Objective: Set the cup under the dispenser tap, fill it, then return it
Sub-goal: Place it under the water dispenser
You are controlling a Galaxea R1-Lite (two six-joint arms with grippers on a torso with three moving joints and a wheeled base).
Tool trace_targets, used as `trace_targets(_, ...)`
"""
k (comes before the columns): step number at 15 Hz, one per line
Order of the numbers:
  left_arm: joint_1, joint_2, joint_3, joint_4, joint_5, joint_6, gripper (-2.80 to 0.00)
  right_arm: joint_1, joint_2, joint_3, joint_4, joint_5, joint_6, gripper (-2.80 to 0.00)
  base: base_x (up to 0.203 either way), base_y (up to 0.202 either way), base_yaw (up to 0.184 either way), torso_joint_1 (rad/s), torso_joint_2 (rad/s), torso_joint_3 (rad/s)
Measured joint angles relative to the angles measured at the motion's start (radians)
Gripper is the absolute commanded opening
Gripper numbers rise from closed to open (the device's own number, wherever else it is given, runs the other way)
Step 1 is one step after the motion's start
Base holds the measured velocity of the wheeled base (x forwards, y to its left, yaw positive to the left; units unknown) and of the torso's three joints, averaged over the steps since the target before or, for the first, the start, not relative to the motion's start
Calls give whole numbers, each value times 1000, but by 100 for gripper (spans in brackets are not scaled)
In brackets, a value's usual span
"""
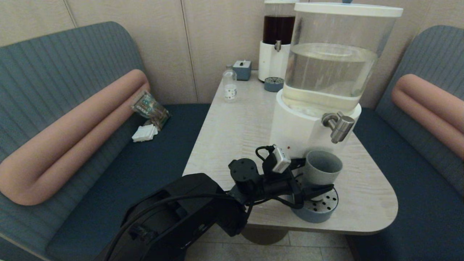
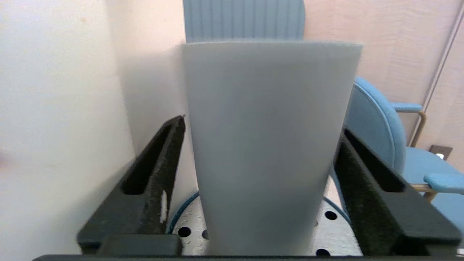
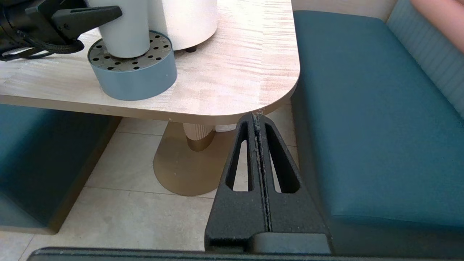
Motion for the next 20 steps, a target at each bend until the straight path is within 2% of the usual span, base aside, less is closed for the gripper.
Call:
trace_targets(10,-3,-10,12,-1,18,3,0,0,0,0,0,0,0,-280,0,0,0,0,0,0)
trace_targets(20,14,-110,225,-1,26,26,0,0,0,0,0,-1,0,-280,0,0,0,0,0,0)
